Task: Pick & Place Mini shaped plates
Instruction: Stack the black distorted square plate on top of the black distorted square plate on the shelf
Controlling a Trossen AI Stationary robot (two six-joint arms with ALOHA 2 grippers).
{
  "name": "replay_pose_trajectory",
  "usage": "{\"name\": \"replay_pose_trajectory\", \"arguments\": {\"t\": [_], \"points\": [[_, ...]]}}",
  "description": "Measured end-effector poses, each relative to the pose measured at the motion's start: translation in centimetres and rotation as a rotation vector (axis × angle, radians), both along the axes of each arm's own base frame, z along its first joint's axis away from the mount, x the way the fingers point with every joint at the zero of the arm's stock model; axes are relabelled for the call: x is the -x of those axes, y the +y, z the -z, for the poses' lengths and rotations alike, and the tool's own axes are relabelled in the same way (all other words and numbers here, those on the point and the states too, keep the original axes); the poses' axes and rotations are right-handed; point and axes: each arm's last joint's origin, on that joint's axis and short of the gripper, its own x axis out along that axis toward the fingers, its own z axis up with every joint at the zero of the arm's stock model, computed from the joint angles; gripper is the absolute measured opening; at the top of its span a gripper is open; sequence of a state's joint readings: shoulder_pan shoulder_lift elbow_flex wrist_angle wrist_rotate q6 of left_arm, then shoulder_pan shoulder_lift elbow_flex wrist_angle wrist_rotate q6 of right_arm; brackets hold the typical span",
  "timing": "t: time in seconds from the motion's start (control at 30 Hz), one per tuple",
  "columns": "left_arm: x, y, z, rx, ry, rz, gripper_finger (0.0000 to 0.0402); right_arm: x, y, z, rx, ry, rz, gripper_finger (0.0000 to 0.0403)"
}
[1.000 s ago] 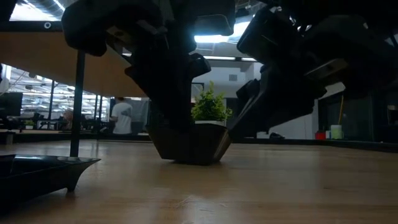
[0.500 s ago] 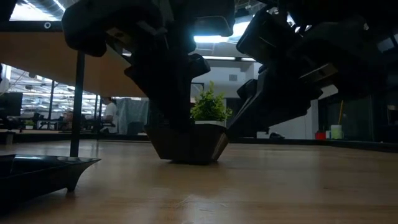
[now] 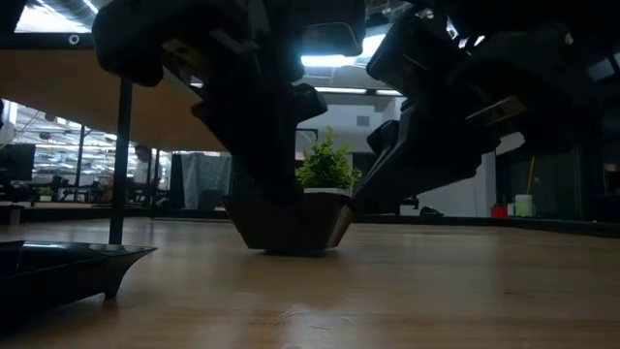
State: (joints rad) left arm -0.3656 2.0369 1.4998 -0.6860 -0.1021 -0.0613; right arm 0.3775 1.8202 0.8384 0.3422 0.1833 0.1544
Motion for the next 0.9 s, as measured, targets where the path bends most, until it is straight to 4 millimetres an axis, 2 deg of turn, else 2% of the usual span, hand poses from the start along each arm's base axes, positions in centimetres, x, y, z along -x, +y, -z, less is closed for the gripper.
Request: {"name": "replay_pose_trajectory", "arguments": {"t": [0.9], "points": [[0.29, -0.02, 0.09, -0.005, 0.027, -0.010, 0.0002, -0.30, 0.11, -0.36, 0.012, 0.029, 0.000, 0.0013]]}}
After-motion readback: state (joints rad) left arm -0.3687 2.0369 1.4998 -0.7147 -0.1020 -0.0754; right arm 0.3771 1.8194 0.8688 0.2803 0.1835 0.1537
